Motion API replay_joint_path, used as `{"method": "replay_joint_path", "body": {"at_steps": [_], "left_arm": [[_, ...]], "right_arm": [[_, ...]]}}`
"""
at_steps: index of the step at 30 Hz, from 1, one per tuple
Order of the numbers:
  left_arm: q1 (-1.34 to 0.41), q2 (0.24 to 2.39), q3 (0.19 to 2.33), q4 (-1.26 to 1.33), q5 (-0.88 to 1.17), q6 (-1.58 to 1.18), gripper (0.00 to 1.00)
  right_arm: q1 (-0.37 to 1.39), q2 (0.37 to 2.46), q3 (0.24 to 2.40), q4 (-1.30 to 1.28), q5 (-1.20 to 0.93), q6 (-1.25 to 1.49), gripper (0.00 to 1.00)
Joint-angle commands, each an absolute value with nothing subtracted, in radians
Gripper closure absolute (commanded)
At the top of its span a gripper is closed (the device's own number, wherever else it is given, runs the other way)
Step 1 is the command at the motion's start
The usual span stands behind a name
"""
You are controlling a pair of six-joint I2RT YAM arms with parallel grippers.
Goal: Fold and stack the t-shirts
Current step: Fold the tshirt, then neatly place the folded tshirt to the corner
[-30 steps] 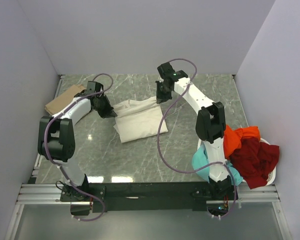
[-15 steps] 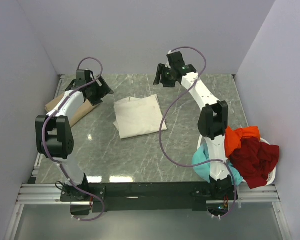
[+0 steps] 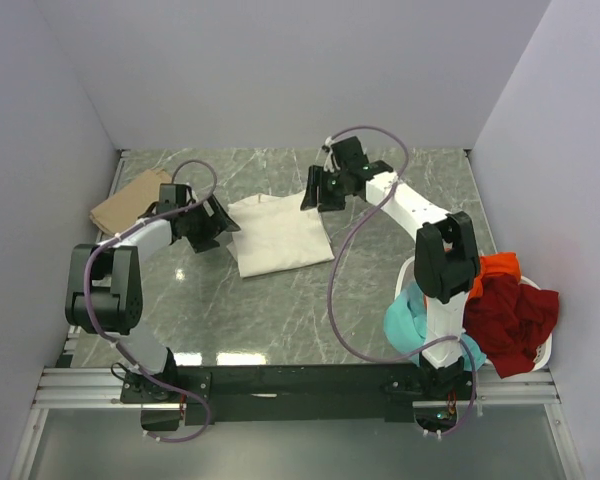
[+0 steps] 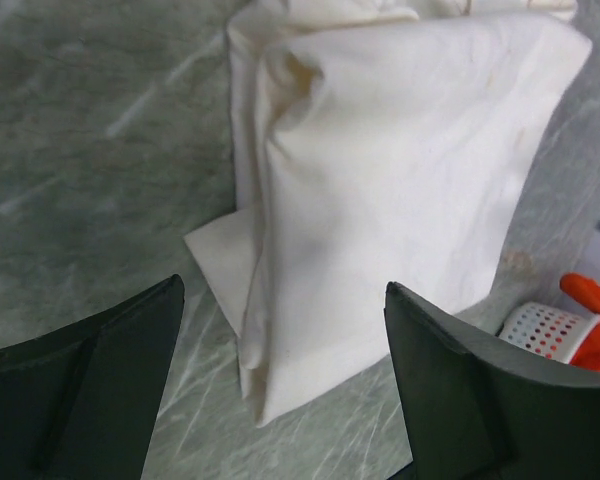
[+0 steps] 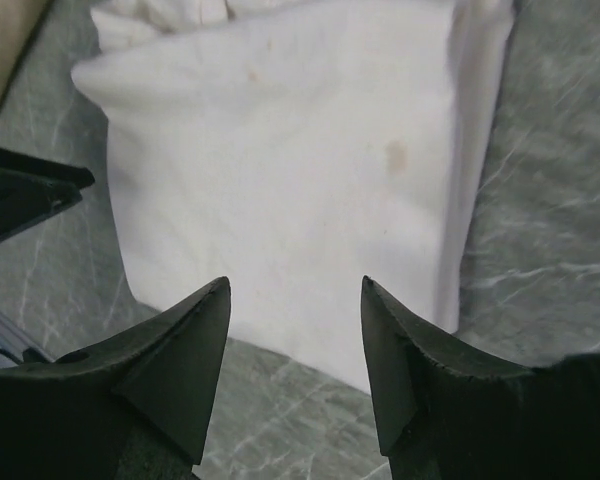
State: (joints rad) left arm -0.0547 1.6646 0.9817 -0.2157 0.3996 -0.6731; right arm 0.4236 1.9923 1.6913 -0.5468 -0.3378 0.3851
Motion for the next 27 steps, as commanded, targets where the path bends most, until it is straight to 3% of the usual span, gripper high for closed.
{"method": "replay_joint_path", "body": {"at_steps": [1,27], "left_arm": [[-0.067,1.617,0.950,-0.083,0.501,-0.670,0.14],[-0.135,1.741,0.868,-0.008,0.399,-0.755,0.13]], "right_arm": [[0.454,1.950,1.620,-0.466,-0.396,0.394,0.39],[0.494,2.065,1.519,-0.457,-0.390,0.400,0.41]]}}
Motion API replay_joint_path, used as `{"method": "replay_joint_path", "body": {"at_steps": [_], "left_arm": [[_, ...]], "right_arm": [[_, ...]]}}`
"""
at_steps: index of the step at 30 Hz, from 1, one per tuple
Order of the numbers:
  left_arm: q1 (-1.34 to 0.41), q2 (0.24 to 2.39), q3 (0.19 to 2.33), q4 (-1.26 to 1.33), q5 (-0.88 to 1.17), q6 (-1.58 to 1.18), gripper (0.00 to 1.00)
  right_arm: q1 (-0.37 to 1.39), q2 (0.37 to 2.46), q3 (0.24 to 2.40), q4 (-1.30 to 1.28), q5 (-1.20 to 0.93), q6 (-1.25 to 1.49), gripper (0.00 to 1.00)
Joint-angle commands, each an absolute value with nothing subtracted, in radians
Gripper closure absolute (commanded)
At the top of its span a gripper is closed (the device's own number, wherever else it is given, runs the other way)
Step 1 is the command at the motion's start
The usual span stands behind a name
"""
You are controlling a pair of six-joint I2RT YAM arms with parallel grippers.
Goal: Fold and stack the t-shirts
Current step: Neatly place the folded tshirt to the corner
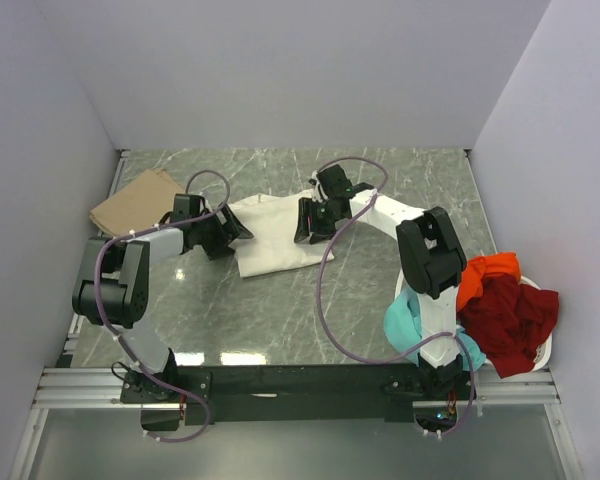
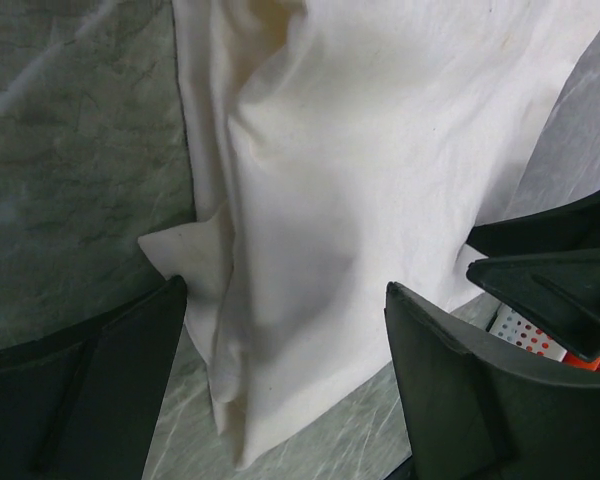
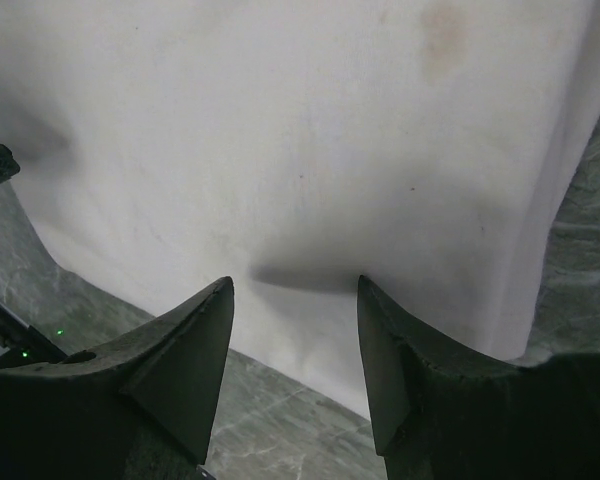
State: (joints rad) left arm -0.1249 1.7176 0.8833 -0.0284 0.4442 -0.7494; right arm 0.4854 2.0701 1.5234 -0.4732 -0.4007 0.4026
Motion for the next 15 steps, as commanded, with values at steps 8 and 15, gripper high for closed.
{"method": "replay_joint_path", "body": {"at_steps": [8,15], "left_arm": [[-0.189,1.813,0.877,0.020,0.360,-0.770,0.14],[-0.216,1.864,0.897,0.038,0.373,-0.781,0.30]], "right_arm": [[0.497,2.068,1.526,-0.468,-0.382,0.394,0.41],[0.506,2.065,1.517,-0.471,-0.382,0.391,0.41]]}}
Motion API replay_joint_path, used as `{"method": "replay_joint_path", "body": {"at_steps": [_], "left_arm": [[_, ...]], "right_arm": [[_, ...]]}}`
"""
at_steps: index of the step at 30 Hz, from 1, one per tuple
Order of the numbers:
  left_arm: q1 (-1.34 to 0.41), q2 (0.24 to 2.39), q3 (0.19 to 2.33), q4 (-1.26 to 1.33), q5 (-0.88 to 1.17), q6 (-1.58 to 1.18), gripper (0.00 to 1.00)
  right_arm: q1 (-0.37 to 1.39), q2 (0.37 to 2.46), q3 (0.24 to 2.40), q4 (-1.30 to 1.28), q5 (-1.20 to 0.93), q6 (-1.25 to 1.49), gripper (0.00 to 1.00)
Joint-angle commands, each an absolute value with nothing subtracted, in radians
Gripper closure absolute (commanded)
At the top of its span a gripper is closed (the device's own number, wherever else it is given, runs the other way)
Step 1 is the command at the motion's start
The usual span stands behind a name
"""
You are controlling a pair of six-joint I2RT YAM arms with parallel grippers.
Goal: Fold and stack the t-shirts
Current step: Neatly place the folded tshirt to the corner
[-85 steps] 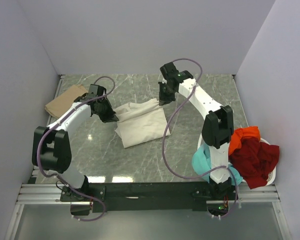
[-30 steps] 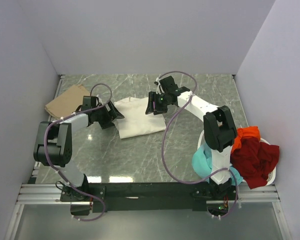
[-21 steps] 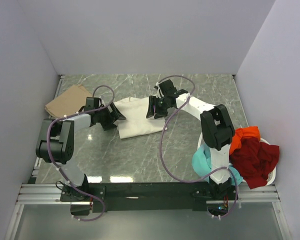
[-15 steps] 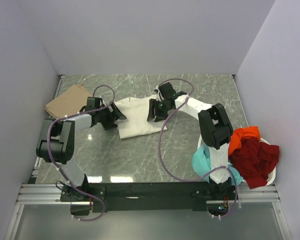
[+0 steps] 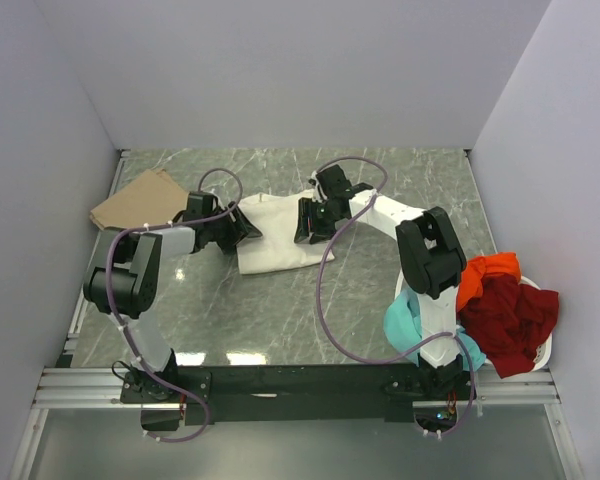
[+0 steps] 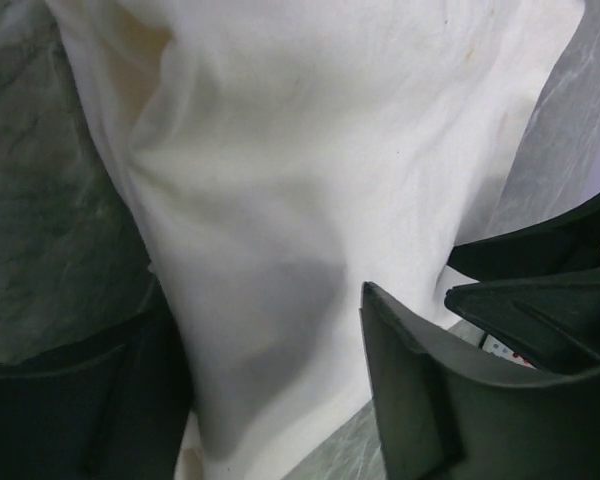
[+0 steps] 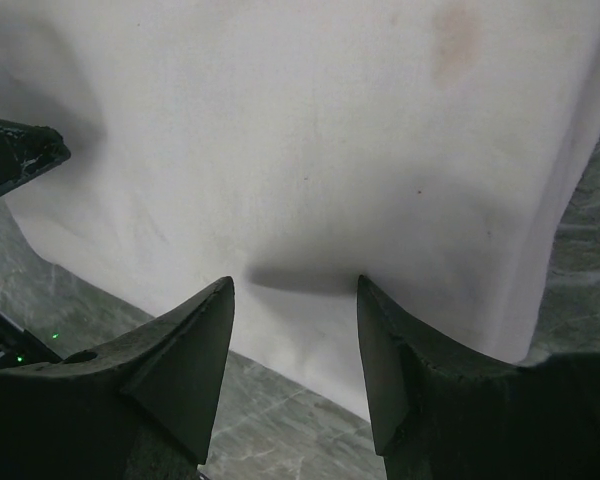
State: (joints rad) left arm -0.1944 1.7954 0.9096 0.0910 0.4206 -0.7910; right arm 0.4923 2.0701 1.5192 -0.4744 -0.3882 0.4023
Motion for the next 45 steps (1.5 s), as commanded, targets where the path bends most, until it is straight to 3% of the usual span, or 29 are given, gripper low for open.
{"method": "replay_joint_path", "body": {"at_steps": [1,4,5,7,8,10,20,30,45], "left_arm": [[-0.219,1.870,0.903,0.041,0.376,-0.781,0.34],[-0.227,1.894,0.919,0.049,0.382,-0.781,0.53],[-0.229,1.904,0.920,0.052,0.382,-0.779,0.65],[-0.229,1.907,0.926,0.043,0.379,-0.773,0.77],[-0.229,1.911,0.940,0.034,0.371,-0.769,0.88],[-0.229,1.908,0.969,0.003,0.342,-0.747,1.00],[-0.229,1.861,1.209,-0.383,0.027,-0.585,1.00],[-0.226,1.933,1.460,-0.613,-0.178,-0.385,1.00],[-0.106,2.057,1.798,-0.750,-0.256,-0.285,1.00]], "right_arm": [[0.508,2.063,1.517,-0.471,-0.382,0.391,0.41],[0.514,2.063,1.511,-0.471,-0.383,0.391,0.41],[0.518,2.065,1.509,-0.471,-0.383,0.388,0.41],[0.525,2.065,1.509,-0.474,-0.379,0.387,0.41],[0.525,2.065,1.508,-0.476,-0.377,0.385,0.41],[0.531,2.066,1.508,-0.480,-0.371,0.383,0.41],[0.531,2.042,1.526,-0.543,-0.313,0.357,0.41],[0.531,2.003,1.470,-0.546,-0.302,0.351,0.41],[0.531,1.996,1.414,-0.541,-0.301,0.337,0.42]]}}
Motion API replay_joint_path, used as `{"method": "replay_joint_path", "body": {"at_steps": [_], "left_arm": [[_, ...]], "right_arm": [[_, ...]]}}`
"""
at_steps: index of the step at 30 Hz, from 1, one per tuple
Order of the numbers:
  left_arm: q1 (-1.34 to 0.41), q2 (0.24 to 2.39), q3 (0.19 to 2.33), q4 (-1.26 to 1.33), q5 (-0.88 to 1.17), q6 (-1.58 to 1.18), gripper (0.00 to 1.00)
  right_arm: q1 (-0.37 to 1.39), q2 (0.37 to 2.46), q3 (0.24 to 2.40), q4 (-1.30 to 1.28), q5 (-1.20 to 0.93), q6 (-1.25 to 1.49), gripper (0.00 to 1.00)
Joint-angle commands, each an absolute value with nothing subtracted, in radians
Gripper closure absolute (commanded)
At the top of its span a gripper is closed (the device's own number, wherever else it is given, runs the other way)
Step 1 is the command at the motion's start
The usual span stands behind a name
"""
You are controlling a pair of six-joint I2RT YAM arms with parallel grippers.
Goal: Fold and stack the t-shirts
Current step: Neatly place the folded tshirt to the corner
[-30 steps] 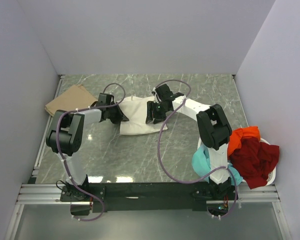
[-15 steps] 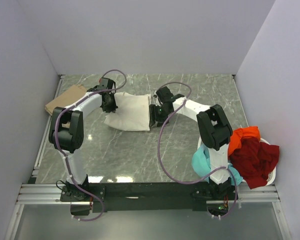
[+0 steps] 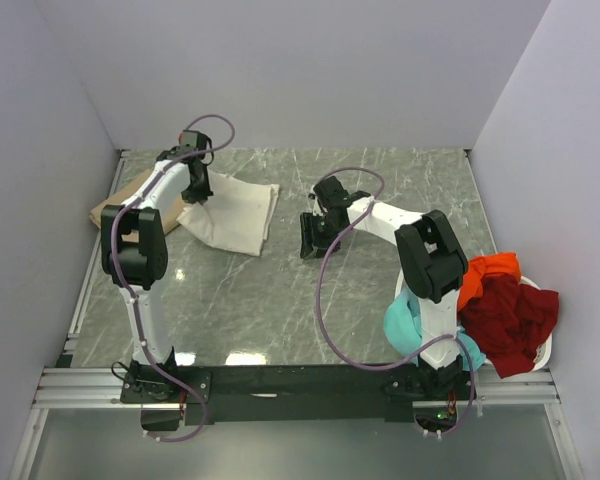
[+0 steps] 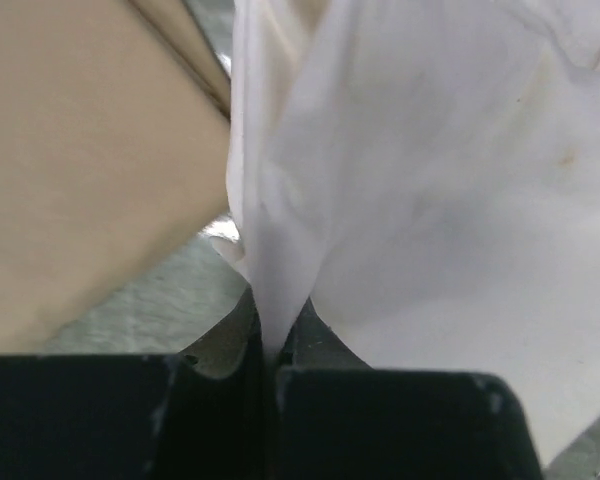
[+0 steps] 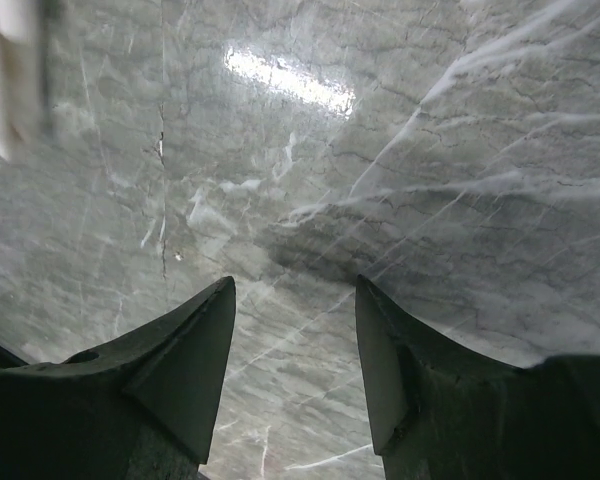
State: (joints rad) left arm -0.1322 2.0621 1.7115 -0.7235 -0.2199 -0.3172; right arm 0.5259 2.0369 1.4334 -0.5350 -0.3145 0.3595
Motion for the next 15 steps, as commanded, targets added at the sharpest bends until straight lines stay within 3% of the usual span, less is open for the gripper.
{"method": "replay_joint_path", "body": {"at_steps": [1,15], "left_arm": [[-0.101,2.057,1.808,-0.752,-0.247,-0.287,1.00],[-0.020,1.985,1.914,-0.752,-0.061,-0.310,1.00]], "right_arm": [[0.531,1.996,1.414,-0.541,-0.301,0.336,0.42],[0.532,1.997,1.379,-0.531,-0.307,0.333,0.42]]}}
